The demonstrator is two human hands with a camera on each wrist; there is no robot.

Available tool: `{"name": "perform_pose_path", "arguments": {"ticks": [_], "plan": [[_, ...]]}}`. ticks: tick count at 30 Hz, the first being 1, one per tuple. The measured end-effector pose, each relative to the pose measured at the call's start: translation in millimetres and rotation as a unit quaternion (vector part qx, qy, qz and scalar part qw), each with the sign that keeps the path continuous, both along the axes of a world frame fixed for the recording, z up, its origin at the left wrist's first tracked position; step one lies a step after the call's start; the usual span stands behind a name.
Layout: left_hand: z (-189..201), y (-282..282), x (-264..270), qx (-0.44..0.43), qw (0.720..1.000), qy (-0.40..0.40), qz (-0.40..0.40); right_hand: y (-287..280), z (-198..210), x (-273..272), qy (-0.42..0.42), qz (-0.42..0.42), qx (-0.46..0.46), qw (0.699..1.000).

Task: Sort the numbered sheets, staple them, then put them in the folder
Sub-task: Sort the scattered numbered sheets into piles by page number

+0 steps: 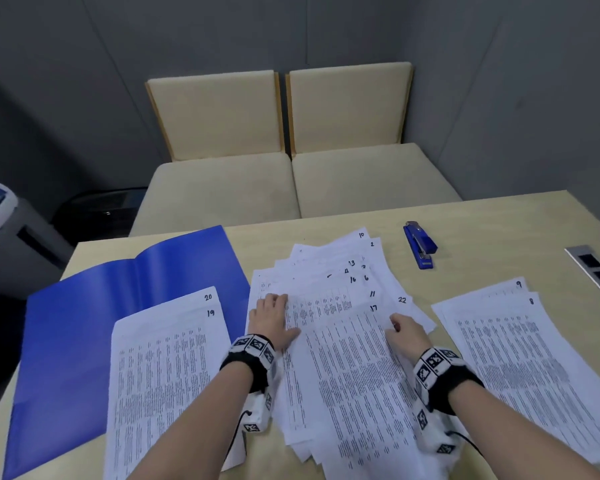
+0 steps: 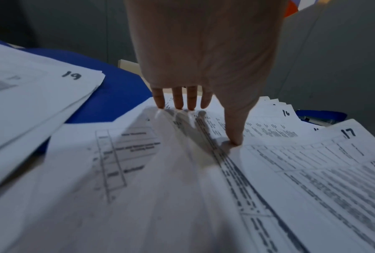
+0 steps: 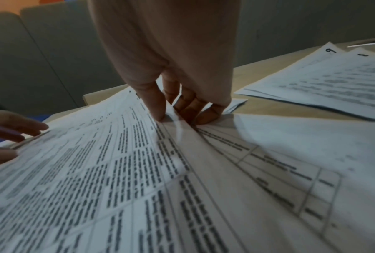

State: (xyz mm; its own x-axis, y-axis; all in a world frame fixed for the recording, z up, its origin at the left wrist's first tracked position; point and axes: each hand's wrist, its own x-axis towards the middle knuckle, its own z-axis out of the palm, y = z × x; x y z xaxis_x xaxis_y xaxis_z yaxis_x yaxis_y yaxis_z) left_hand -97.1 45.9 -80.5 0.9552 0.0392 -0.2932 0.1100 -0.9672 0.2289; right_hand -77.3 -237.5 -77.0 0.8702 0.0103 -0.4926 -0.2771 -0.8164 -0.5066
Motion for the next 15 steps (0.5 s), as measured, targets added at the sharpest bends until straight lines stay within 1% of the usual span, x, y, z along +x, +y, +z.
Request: {"name": "perform_pose_path", "arguments": {"ticks": [2,6,11,15], "plan": [[1,0,2,0.013,1.000,0.004,-0.007,2,2,-2,-0.008,-0.003,0.006,1.000],[4,2,7,0.021,0.999,0.020,-0.018,3,3,-7,-0.031,0.016,0.016,0.999],[15,5,24,0.042,0.996,0.065,-0.041,0,5,-10,-0.038,0.022,0.027,0.999],[16,5,30,0.067,0.995,0.052,-0.061,-4,7,-10,-0.030,-0.008,0.076,0.997]]}}
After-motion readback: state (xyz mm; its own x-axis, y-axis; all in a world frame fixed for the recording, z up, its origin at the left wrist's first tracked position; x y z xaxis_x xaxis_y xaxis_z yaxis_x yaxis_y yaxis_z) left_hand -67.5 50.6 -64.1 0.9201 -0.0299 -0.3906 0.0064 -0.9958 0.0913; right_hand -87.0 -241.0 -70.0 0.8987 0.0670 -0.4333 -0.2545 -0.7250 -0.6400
